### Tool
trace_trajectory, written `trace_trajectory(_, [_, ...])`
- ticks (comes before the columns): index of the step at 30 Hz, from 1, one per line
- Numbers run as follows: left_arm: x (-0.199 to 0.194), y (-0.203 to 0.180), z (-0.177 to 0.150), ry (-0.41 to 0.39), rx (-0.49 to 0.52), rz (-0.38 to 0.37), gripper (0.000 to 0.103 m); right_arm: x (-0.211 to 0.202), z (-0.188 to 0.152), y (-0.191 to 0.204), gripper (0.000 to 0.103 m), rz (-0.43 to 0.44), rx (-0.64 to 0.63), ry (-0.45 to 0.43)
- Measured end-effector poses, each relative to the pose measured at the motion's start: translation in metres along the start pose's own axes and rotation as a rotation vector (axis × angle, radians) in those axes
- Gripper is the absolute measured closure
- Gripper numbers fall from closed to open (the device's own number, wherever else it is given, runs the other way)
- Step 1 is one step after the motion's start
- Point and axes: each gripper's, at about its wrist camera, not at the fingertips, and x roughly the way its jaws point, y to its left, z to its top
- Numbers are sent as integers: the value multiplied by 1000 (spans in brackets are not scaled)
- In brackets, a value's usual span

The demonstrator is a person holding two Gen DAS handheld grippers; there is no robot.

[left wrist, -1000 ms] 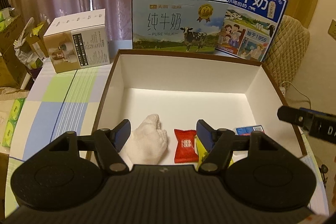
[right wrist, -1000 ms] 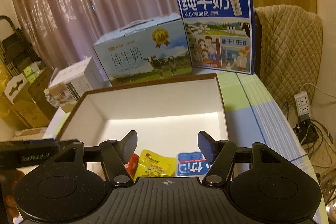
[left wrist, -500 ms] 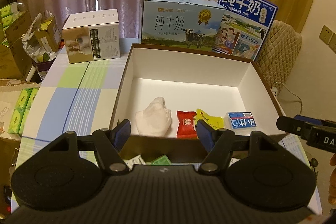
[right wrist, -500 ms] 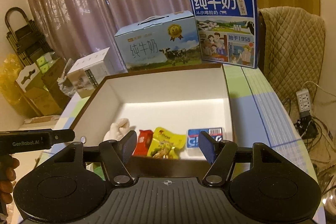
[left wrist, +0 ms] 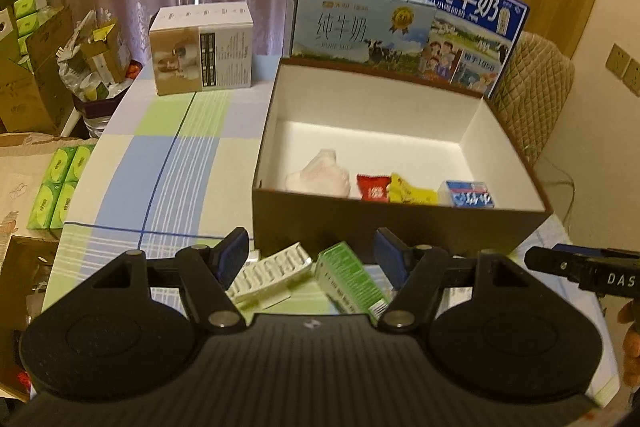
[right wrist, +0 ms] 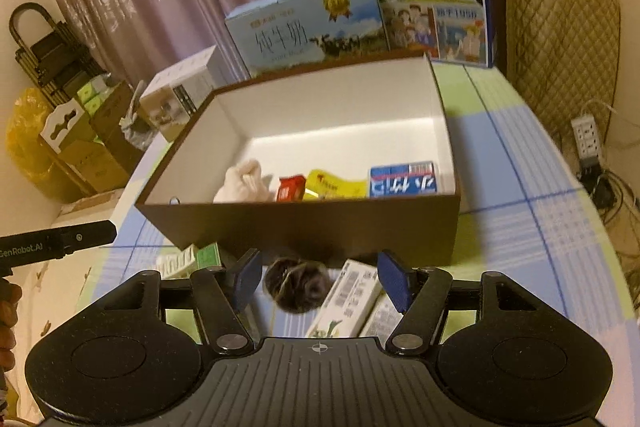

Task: Organize objects
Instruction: 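Withdraw both tools from the box toward the items on the table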

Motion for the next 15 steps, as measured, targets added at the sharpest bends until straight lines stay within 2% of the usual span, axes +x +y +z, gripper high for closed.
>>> trace_trajectory(8, [15,13,-14,51,11,1,38,20,-14,4,42,4,-13,54])
trace_trajectory(15, [25,20,-22,85,24,0,38,43,-27,4,53,4,-17,123])
